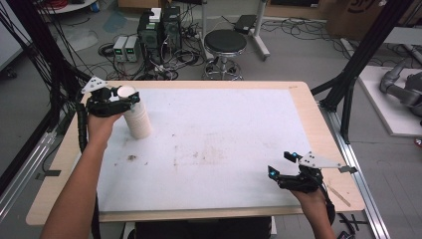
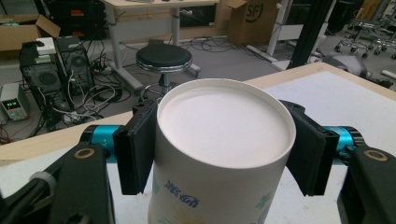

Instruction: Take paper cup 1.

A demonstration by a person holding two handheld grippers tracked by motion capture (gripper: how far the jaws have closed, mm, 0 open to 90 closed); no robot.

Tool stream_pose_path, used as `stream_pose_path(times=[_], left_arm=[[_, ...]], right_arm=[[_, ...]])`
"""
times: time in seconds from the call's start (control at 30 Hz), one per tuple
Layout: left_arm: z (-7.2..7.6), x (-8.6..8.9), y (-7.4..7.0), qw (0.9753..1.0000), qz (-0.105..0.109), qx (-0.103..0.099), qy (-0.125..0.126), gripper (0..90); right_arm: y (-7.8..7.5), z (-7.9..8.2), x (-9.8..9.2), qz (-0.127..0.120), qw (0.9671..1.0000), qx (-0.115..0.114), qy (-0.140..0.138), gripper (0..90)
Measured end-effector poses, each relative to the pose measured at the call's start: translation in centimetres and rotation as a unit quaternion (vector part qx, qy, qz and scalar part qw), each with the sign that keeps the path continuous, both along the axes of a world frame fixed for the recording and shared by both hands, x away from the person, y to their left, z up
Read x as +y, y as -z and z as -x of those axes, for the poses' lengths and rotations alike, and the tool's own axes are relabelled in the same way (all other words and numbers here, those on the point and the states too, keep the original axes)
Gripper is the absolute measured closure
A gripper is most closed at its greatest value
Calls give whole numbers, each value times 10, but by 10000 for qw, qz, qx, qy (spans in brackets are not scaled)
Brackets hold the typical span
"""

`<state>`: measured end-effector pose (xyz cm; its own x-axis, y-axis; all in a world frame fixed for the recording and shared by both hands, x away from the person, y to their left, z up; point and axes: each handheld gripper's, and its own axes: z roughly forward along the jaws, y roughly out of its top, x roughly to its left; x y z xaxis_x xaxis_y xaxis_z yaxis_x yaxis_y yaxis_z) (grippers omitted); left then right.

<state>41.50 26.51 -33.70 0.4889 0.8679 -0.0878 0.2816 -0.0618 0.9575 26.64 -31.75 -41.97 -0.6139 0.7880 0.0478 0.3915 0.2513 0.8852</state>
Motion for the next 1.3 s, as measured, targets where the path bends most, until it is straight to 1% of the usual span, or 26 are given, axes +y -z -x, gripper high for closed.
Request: stream_pose_path(times=[0.1, 0.17, 0.37, 0.43, 0.5, 0.53, 0.67, 0.73, 0.83, 0.9, 0.97, 1.0, 1.03, 1.07, 1.17, 1.3], left_arm=[[1, 1, -7, 10000, -3, -5, -26, 335], [2, 2, -13, 10000, 35, -58, -11, 337], [7, 7, -33, 9994, 185, -287, -3, 339], [10, 9, -38, 9991, 201, -359, -46, 341], [13, 11, -45, 9986, 259, -456, -36, 342], [15, 12, -48, 9979, 303, -568, -61, 343], [22, 15, -58, 9962, 491, -719, -23, 346], [26, 15, -63, 9954, 503, -812, 2, 347], [36, 16, -73, 9931, 632, -982, 139, 349], [43, 15, -78, 9919, 655, -1056, 269, 350], [51, 13, -80, 9910, 673, -1076, 417, 351], [55, 12, -79, 9902, 719, -1091, 495, 351], [59, 11, -78, 9895, 763, -1081, 578, 351], [63, 10, -76, 9892, 787, -1059, 637, 352], [73, 5, -68, 9876, 844, -1017, 842, 352], [83, -8, -55, 9855, 761, -972, 1167, 353]], right_arm=[[0, 0, 0, -1, 10000, 4, -6, 171], [0, 0, 0, -10, 10000, 30, -10, 171], [0, 0, 1, -17, 10000, 42, -15, 171], [0, 0, 1, -12, 10000, 38, -22, 171], [0, 0, 1, -15, 10000, 47, -26, 171], [0, 0, 2, -22, 10000, 57, -28, 171], [0, 0, 2, -29, 10000, 63, -31, 171], [0, 0, 3, -35, 10000, 50, -29, 171], [0, -1, 3, -26, 10000, 33, -39, 171], [0, -1, 3, -36, 10000, 45, -36, 171], [0, -2, 4, -47, 10000, 43, -52, 171], [0, -3, 4, -49, 10000, 63, -51, 171], [0, -4, 5, -51, 10000, 33, -53, 171], [-1, -4, 6, -60, 9999, 59, -71, 171], [-1, -5, 9, -28, 9999, 29, -109, 171], [-2, -6, 14, -15, 9998, 48, -183, 171]])
